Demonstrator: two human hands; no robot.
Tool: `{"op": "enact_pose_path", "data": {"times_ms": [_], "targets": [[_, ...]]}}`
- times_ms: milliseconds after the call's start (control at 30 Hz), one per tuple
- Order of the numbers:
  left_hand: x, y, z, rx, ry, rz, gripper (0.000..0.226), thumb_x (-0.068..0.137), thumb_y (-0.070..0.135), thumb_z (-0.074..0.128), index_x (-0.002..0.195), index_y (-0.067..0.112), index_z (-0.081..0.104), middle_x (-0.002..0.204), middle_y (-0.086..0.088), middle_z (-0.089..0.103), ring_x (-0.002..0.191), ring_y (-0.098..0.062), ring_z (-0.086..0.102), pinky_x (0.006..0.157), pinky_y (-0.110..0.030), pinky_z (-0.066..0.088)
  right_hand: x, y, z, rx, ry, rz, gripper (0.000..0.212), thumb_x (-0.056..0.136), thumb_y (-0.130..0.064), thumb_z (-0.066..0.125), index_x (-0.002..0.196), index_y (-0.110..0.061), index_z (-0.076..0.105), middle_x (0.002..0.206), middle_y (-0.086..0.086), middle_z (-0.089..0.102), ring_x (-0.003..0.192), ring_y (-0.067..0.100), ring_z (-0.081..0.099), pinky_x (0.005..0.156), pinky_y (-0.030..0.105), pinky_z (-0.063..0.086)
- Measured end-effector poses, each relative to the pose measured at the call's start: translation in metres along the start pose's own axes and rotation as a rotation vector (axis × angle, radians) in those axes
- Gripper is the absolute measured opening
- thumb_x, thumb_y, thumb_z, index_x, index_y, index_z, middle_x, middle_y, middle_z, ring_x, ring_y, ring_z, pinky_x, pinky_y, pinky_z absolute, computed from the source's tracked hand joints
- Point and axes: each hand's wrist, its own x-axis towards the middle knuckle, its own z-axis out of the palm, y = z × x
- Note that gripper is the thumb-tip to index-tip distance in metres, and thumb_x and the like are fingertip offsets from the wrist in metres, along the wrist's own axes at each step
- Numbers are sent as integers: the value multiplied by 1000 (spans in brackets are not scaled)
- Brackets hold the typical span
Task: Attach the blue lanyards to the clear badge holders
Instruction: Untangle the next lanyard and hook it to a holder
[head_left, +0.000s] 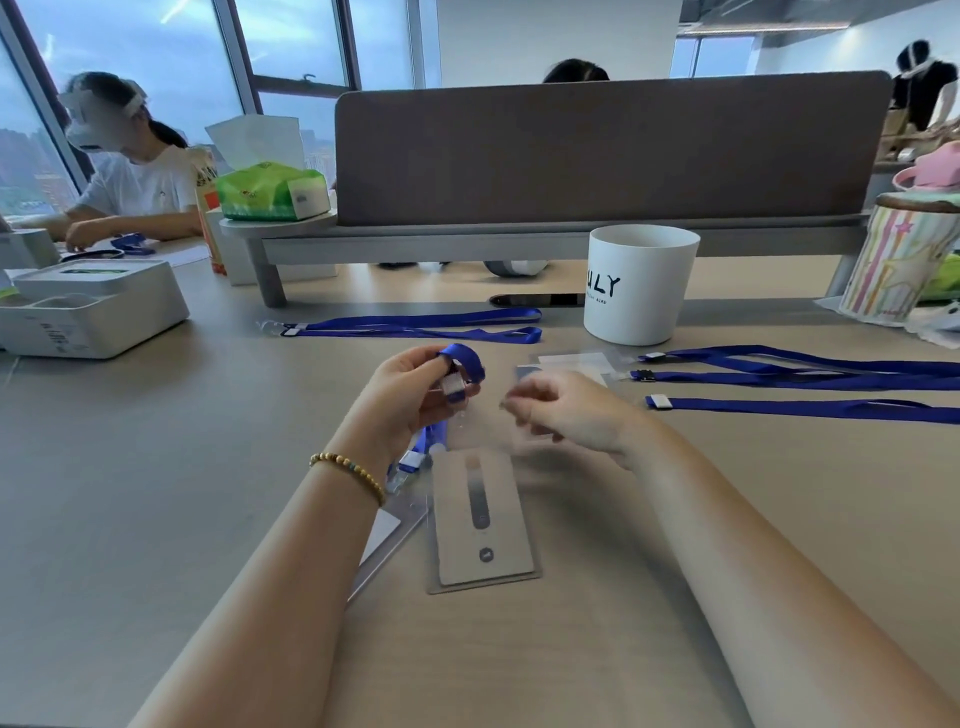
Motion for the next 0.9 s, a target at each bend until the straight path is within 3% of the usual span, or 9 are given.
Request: {"op": "enact_pose_path", "data": {"times_ms": [100,200,267,333,467,567,700,800,900], "targets": [[-1,2,1,231,-44,-27,20,95,12,45,113,12,53,96,-9,64,69,-11,67,57,-18,56,5,1,0,60,227,-177,45,92,-28,56,135,-26,41,126,-2,49,116,10,47,88,20,39],[-6,5,6,343,-138,-71,20,94,19,49,114,15,48,90,-7,64,54,-8,65,55,-18,55,6,0,6,115,64,-215,59,91,-30,57,143,-34,30,148,-7,34,136,7,30,106,26,27],[-7,5,9,384,-153,-79,24,93,23,52,114,14,47,85,-7,65,52,-9,65,54,-18,56,7,0,11,159,-8,-177,60,89,-32,61,142,-31,33,140,-2,47,127,11,46,108,31,36],[-8,5,10,428,-132,-82,22,92,22,53,111,13,46,82,-9,65,48,-9,64,50,-18,54,8,1,15,151,21,-136,51,88,-30,63,134,-25,42,118,1,62,101,11,63,94,31,49],[-8,6,6,389,-159,-81,21,92,27,53,105,12,46,77,-9,68,42,-7,58,44,-15,49,8,1,12,71,179,-112,11,95,-14,49,97,-12,60,65,1,61,54,10,57,67,30,52],[-10,3,4,447,-359,-107,23,89,31,55,102,12,53,80,-4,69,52,-5,61,52,-15,52,3,-2,3,194,281,-86,20,97,-9,41,87,-8,58,58,3,54,41,7,49,56,26,50],[-11,1,-3,459,-544,-62,8,88,10,57,95,12,61,75,3,72,68,-6,67,68,-16,56,-2,-2,-9,369,281,-27,22,96,-7,41,81,-9,57,53,0,52,32,6,40,60,33,51],[-9,5,-11,510,-547,-52,10,86,9,59,93,13,65,78,2,72,68,-8,67,72,-20,57,-12,1,-24,419,129,13,21,95,-7,43,79,-10,57,53,1,49,31,7,32,45,23,44],[-5,8,-17,575,-510,-35,10,86,8,59,92,13,65,78,0,71,70,-10,65,80,-25,55,-30,12,-39,263,-164,133,14,96,-8,46,91,-6,59,58,4,55,36,8,39,45,21,45]]}}
